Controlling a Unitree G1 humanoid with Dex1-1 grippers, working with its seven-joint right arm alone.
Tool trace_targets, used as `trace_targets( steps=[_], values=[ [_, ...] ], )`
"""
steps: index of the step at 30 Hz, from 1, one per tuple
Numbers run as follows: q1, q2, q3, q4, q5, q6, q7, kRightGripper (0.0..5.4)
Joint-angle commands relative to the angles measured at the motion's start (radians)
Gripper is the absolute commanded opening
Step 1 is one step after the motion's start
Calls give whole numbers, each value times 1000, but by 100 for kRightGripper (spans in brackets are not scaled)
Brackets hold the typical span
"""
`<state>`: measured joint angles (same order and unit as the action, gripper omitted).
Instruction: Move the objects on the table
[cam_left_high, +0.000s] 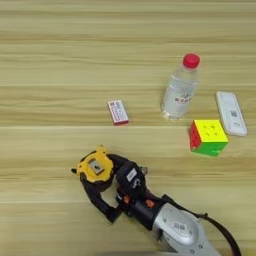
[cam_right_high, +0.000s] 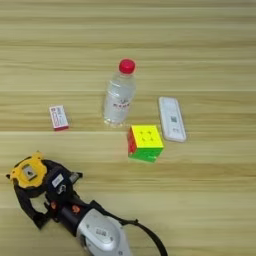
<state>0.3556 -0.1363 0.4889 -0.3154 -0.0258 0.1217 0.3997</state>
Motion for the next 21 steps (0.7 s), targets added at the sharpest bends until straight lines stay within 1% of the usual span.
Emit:
trace_targets(
  steps=[1, 7, 8, 10, 15, 18, 21],
  values=[
    [-2, 3, -3, -63, 10, -20, -20, 429],
    [-3, 12, -8, -35, 9, -38, -42, 429],
    [-3, 13, -9, -30, 8, -40, -46, 458],
    [-5, 14, -11, -25, 6, -44, -53, 485],
    [-13, 18, -10, -20, -4, -57, -71, 538],
    [-16, 17, -1, -37, -13, -71, -77, 538],
    [-26, 17, 3, -86, -22, -78, -85, 538]
  ],
)
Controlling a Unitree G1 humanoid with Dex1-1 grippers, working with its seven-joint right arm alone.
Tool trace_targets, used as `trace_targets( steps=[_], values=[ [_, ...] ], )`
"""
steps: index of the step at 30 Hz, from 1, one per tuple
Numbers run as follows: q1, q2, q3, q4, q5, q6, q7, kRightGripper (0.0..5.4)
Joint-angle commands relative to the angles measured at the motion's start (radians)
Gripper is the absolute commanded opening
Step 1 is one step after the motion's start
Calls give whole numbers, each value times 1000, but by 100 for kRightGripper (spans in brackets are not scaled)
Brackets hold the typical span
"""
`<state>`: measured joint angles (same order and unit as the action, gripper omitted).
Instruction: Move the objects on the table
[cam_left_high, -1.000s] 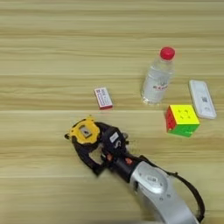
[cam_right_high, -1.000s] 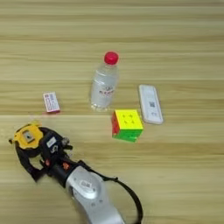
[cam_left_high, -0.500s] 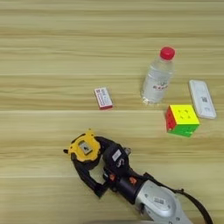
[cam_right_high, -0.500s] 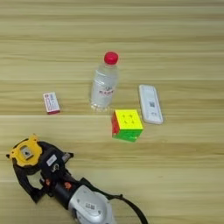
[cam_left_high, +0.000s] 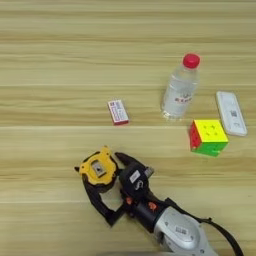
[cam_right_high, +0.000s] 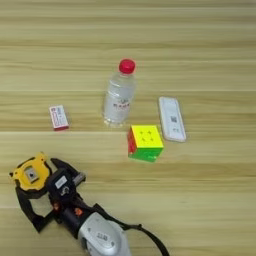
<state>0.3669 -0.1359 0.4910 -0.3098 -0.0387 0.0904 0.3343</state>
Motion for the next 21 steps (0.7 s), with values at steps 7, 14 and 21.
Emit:
trace_targets(
  steps=[7, 14, 21],
  values=[
    [-152, 58, -59, -220, 5, -12, -56, 538],
    [-325, 105, -181, -145, 24, 31, -109, 538],
    [-501, 123, -302, 118, 40, 5, -153, 538]
  ],
)
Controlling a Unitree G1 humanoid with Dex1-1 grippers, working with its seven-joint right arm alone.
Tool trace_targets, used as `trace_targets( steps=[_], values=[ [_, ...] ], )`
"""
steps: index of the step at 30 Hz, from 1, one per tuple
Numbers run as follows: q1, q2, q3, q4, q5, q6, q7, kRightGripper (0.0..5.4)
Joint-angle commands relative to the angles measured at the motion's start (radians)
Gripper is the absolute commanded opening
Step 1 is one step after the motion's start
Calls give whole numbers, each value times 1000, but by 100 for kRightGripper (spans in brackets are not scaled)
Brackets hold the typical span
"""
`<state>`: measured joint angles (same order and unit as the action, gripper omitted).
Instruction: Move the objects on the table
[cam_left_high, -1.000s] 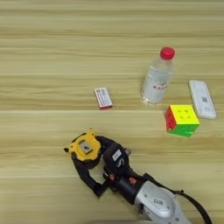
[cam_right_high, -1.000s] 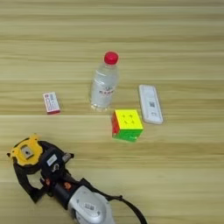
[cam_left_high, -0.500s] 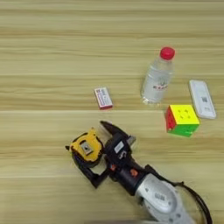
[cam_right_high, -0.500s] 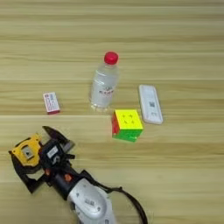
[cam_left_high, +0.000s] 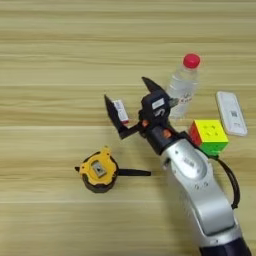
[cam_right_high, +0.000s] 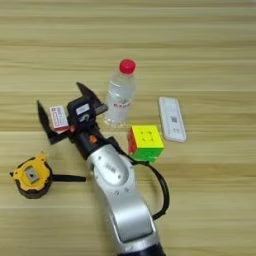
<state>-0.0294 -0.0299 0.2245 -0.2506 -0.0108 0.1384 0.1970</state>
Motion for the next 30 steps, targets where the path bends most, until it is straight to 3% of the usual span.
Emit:
trace_targets(
  steps=[1, 7, 20, 30],
  values=[
    [-127, 15, -43, 111, 11, -54, -14, 538],
    [-203, 5, -54, 323, 0, -116, 5, 538],
    [-221, 27, -28, 459, 2, -178, 57, 538],
    [-247, 33, -44, 554, -2, -205, 45, 538]
  ],
)
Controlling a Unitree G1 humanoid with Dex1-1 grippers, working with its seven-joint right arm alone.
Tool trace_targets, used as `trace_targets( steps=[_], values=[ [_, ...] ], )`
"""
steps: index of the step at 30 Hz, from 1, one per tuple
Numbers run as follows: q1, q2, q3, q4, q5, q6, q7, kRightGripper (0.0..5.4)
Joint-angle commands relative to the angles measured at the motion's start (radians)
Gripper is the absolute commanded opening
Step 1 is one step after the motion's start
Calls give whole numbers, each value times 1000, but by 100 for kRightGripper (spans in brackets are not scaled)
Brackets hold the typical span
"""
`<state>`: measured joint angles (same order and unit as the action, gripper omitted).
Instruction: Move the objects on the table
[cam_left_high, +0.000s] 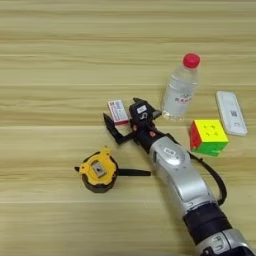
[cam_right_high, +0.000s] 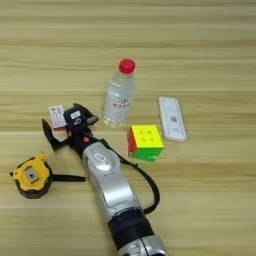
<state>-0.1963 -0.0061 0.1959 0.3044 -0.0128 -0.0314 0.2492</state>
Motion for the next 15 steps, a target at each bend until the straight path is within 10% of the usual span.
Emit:
trace_targets(
  steps=[1, 15],
  values=[
    [-83, 12, -19, 12, 4, -34, -5, 538],
    [-92, 26, -37, 69, 19, -27, 19, 538]
  ],
)
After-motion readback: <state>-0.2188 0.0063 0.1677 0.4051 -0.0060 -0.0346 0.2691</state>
